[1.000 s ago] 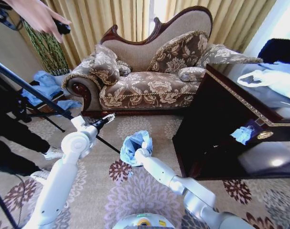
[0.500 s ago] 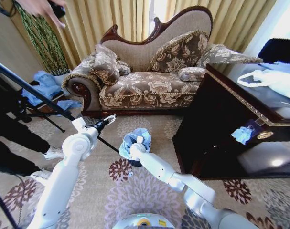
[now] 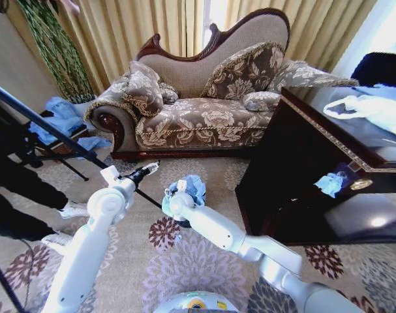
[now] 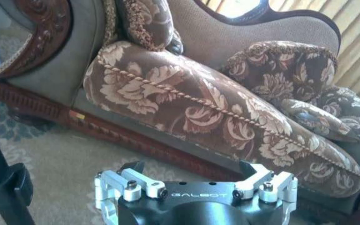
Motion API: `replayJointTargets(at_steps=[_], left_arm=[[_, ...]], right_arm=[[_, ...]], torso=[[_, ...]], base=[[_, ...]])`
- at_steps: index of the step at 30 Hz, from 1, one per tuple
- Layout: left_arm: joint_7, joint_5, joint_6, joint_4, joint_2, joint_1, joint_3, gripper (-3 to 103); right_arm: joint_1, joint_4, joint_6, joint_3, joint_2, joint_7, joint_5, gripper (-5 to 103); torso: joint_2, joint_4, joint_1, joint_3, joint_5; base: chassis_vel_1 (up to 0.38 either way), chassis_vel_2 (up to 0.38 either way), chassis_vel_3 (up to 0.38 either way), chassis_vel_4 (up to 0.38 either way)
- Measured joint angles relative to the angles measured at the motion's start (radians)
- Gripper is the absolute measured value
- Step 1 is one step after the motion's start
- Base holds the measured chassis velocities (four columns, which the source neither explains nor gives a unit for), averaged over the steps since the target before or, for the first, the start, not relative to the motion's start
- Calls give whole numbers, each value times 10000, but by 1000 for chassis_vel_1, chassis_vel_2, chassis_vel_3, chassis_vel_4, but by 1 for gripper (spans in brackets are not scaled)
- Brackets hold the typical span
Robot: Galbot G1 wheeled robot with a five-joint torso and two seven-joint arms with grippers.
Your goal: Place a garbage bag over the trash bin.
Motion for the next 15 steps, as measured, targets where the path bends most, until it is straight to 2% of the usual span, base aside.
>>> replayJointTargets(at_steps=[5, 7, 9, 10, 12, 13, 15], left_arm=[[39, 101, -6, 27, 57, 105, -33, 100], [244, 234, -9, 172, 228, 166, -46, 100], [508, 571, -6, 314, 417, 175, -3, 100], [508, 571, -6, 314, 417, 175, -3, 100], [1108, 1474, -48, 511, 673, 163, 93, 100], [1108, 1474, -48, 511, 673, 163, 93, 100], [1691, 2234, -157, 699, 898, 129, 200, 100]], right_arm=[[74, 851, 81, 87, -513, 41, 19, 100], [-41, 1920, 296, 373, -1191, -136, 54, 100], [-374, 2819, 651, 719, -1911, -655, -131, 100], [-374, 2819, 651, 719, -1911, -655, -131, 100], [-945, 3859, 1162, 1042, -2954, -1689, -730, 100], [-945, 3859, 1162, 1042, -2954, -1689, -730, 100], [-1527, 4417, 1617, 1319, -3761, -2657, -1433, 100]], torso=[[0, -1, 0, 0, 1], [0, 1, 0, 0, 0], [0, -1, 0, 0, 3], [0, -1, 0, 0, 3], [0, -6, 0, 0, 2], [0, -6, 0, 0, 2], [0, -8, 0, 0, 0]], base=[[0, 0, 0, 0], [0, 0, 0, 0], [0, 0, 0, 0], [0, 0, 0, 0], [0, 0, 0, 0], [0, 0, 0, 0], [0, 0, 0, 0]])
